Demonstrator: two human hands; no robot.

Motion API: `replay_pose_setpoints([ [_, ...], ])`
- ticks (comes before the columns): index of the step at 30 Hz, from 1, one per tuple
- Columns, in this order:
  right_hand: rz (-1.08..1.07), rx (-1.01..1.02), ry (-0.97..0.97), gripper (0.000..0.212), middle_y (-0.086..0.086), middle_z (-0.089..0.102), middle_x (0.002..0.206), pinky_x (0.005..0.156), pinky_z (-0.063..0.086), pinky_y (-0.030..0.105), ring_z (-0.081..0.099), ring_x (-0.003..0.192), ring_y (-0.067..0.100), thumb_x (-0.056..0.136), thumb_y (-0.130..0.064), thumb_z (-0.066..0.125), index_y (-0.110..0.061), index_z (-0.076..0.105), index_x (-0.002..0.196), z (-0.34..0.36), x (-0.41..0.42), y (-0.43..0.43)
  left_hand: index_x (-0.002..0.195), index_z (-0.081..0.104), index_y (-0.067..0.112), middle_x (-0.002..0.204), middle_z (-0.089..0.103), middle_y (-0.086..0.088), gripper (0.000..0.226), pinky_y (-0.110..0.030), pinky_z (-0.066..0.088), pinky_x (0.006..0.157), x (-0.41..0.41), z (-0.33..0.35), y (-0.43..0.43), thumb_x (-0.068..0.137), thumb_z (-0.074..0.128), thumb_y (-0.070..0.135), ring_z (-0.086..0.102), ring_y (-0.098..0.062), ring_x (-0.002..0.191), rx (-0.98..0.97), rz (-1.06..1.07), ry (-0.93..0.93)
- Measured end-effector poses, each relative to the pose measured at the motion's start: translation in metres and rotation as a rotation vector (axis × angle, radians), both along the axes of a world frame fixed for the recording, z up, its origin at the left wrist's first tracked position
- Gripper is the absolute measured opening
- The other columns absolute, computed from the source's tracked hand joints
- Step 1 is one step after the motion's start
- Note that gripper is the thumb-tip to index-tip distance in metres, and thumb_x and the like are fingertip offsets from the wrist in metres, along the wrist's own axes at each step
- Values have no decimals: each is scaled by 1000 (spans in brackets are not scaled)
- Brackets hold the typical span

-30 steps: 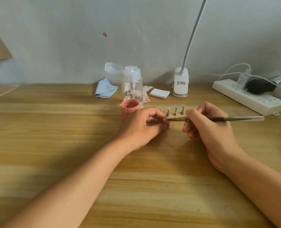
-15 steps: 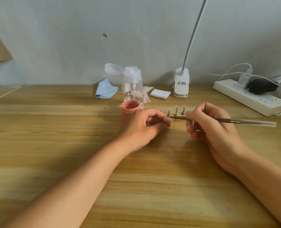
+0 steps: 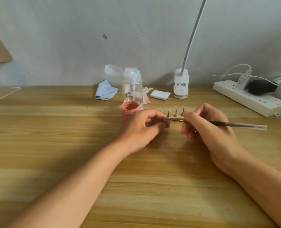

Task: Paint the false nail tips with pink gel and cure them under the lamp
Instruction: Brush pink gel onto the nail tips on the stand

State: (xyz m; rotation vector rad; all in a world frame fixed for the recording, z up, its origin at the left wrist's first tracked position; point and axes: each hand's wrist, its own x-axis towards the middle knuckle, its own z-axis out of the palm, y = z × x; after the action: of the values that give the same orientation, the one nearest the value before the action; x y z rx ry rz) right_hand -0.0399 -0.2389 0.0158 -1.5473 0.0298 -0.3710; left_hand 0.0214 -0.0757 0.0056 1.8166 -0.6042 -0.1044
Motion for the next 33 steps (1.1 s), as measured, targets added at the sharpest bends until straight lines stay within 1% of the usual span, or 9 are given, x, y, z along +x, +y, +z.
replay_pose_setpoints([
  [4, -9, 33, -19, 26, 7, 66, 59, 45, 43, 20, 52, 48, 13, 94, -15, 62, -11, 47, 73, 1, -1, -1, 90, 70, 22, 92, 75, 6, 15, -3, 39, 58, -1, 1, 0, 92, 67, 8, 63, 10, 80, -7, -7, 3],
  [8, -5, 29, -15, 25, 7, 67, 59, 46, 42, 20, 51, 47, 13, 95, -12, 61, -10, 47, 74, 2, -1, 1, 90, 69, 24, 95, 76, 5, 15, -3, 39, 58, -1, 1, 0, 92, 67, 10, 63, 9, 82, -5, 2, 4],
  [14, -48, 147, -12, 25, 6, 65, 58, 45, 42, 20, 49, 46, 13, 95, -11, 59, -13, 44, 75, 3, -1, -3, 92, 69, 21, 96, 75, 3, 15, -3, 40, 60, -3, 2, 1, 94, 64, 7, 63, 9, 82, -4, -7, -3],
  [16, -37, 137, -16, 27, 7, 65, 59, 45, 41, 20, 49, 46, 13, 96, -11, 59, -14, 43, 73, 2, -1, -2, 93, 68, 20, 98, 76, 0, 13, -6, 42, 59, -3, 3, 1, 95, 63, 8, 65, 3, 85, -6, -4, -3],
  [19, -18, 123, -19, 28, 8, 67, 61, 46, 42, 20, 50, 47, 13, 95, -14, 61, -14, 44, 72, 2, -1, -1, 91, 66, 23, 96, 76, -2, 15, -16, 45, 54, -4, 3, 1, 97, 60, 10, 69, -11, 91, -10, 1, -2],
  [22, 5, 105, -23, 28, 9, 68, 63, 47, 42, 20, 50, 48, 13, 94, -18, 64, -14, 46, 73, 1, -1, -1, 89, 63, 26, 93, 77, -1, 21, -15, 44, 54, -6, 4, 1, 99, 57, 9, 70, -12, 91, -1, 1, 1],
  [27, 42, 69, -27, 26, 10, 70, 66, 47, 43, 20, 52, 50, 13, 93, -21, 64, -11, 48, 75, 0, -1, 0, 89, 62, 29, 91, 77, 1, 22, -17, 44, 55, -7, 5, 0, 99, 56, 10, 69, -15, 89, 9, 5, -8],
  [31, 14, 77, -37, 26, 10, 70, 66, 47, 43, 20, 51, 50, 13, 93, -21, 65, -12, 48, 76, -1, 0, -1, 88, 62, 29, 90, 77, 2, 22, -23, 44, 57, -6, 5, -1, 100, 56, 12, 68, -29, 94, 10, 10, -14],
  [33, 13, 76, -35, 25, 11, 70, 67, 48, 43, 20, 51, 50, 13, 93, -22, 65, -11, 49, 77, -1, 0, -1, 88, 62, 30, 90, 77, 3, 22, -25, 44, 58, -6, 6, -1, 100, 55, 12, 67, -32, 95, 12, 11, -17],
])
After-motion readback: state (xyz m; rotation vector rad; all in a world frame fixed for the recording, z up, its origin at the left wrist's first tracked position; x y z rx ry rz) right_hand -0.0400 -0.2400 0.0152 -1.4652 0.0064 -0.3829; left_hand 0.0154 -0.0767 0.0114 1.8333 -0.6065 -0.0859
